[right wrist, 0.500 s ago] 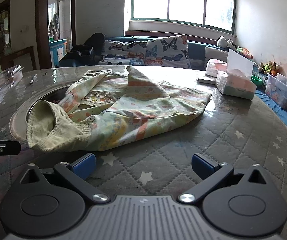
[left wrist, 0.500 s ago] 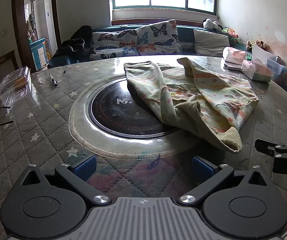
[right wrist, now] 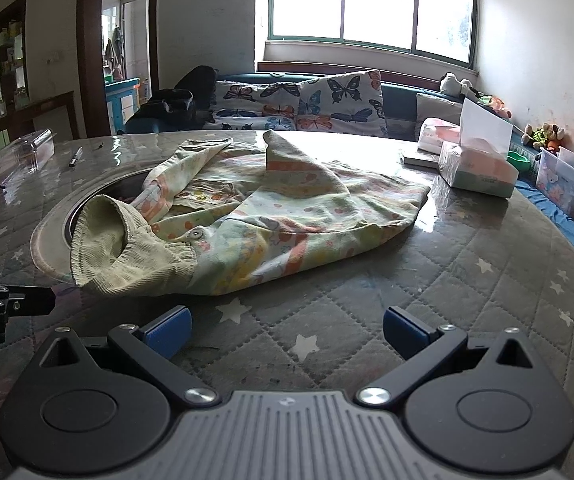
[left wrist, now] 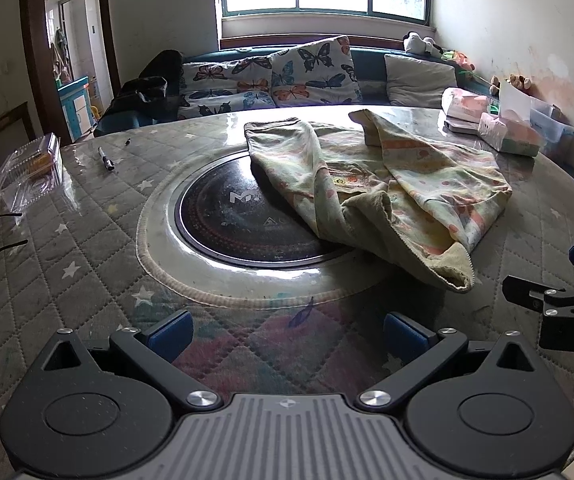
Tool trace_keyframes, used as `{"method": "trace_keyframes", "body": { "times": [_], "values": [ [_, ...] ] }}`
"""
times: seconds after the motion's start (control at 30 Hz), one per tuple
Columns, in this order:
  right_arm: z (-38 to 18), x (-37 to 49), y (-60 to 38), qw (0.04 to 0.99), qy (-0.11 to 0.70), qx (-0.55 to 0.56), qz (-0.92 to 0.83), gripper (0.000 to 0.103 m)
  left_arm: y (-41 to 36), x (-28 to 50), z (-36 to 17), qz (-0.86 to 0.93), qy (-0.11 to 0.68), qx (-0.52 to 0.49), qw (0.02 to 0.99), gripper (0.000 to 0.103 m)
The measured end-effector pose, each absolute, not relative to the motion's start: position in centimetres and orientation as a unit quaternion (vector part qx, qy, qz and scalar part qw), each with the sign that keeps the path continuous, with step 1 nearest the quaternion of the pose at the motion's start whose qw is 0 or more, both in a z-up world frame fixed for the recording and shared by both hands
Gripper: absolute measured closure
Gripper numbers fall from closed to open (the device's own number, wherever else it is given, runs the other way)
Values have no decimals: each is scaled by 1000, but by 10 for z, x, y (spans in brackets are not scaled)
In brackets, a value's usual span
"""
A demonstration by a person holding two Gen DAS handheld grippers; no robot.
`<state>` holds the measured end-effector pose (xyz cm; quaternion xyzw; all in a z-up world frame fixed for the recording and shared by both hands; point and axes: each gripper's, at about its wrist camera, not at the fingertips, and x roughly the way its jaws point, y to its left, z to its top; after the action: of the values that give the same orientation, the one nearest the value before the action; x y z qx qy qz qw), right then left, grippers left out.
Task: Fold clothes
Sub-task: 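Approach the crumpled striped shirt with both grippers open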
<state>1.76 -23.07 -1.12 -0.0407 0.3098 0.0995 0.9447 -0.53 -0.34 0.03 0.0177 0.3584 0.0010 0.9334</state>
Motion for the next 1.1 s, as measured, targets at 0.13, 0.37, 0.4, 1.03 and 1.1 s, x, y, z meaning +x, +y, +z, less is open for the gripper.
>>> {"method": "trace_keyframes", "body": {
  "times": [0.13, 0.37, 0.4, 1.03, 1.1],
  "values": [
    [-11, 17, -231, 945, 309, -41, 100, 0, -5, -6, -1, 1, 360, 20, 933, 0],
    [-12, 19, -230, 944, 312, -42, 102, 0, -6, -4, -1, 1, 362, 23, 932, 0],
    [-12, 20, -230, 944, 312, -42, 103, 0, -6, -3, -1, 1, 362, 23, 932, 0],
    [-8, 50, -225, 941, 316, -56, 109, 0, 13, 29, 4, 25, 360, 25, 932, 0],
    [-5, 55, -225, 941, 314, -57, 110, 0, 17, 35, 6, 31, 358, 29, 933, 0]
  ]
}}
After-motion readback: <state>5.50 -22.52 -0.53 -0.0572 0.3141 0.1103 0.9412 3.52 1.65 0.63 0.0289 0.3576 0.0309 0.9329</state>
